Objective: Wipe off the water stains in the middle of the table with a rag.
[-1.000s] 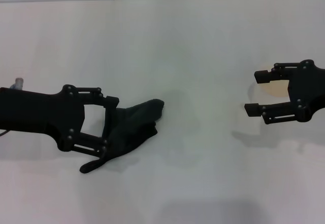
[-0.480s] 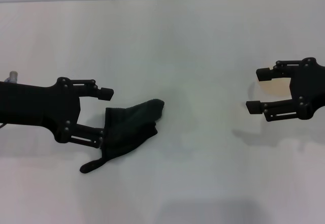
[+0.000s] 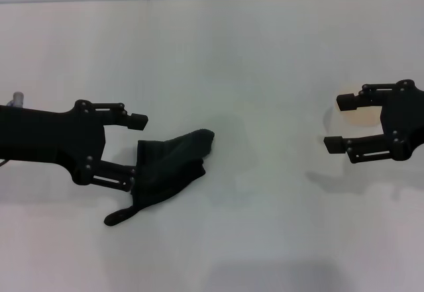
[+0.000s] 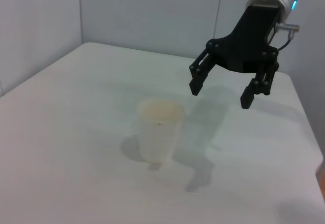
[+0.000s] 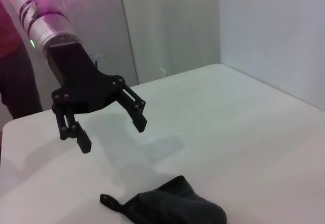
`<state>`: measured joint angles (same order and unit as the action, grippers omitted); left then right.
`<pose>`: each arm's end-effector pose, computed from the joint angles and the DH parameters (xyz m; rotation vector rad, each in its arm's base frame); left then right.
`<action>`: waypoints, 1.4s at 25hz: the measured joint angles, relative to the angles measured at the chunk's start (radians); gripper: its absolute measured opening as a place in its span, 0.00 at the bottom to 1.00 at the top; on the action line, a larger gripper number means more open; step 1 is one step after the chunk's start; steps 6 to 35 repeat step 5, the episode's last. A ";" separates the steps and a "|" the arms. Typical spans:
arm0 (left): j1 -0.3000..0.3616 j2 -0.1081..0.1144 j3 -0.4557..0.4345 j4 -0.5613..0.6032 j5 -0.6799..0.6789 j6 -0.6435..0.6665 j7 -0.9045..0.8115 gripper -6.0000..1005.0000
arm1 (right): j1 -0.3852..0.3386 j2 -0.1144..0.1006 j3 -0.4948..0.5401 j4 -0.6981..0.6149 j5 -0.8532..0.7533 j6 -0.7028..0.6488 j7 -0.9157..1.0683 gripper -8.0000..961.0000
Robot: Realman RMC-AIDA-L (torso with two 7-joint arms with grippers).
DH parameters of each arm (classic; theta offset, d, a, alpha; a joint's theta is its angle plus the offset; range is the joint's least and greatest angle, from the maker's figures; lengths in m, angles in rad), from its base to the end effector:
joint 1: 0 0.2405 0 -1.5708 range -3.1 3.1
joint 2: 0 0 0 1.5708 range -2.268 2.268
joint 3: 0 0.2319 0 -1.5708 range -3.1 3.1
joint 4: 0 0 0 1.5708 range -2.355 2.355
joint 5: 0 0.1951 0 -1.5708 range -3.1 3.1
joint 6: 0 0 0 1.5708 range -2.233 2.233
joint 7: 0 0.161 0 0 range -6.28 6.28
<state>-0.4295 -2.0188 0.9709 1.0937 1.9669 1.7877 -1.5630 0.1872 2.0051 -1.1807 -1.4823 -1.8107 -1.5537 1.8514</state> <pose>-0.1994 0.2855 0.0352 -3.0162 -0.3076 -0.4283 0.1825 0.2774 0.0552 -2.7816 0.4348 0.4052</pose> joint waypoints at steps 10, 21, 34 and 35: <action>-0.001 -0.002 0.000 0.000 0.000 -0.007 0.000 0.88 | 0.003 0.000 -0.001 0.001 -0.002 -0.007 0.002 0.82; -0.001 -0.002 0.000 0.000 0.000 -0.007 0.000 0.88 | 0.003 0.000 -0.001 0.001 -0.002 -0.007 0.002 0.82; -0.001 -0.002 0.000 0.000 0.000 -0.007 0.000 0.88 | 0.003 0.000 -0.001 0.001 -0.002 -0.007 0.002 0.82; -0.001 -0.002 0.000 0.000 0.000 -0.007 0.000 0.88 | 0.003 0.000 -0.001 0.001 -0.002 -0.007 0.002 0.82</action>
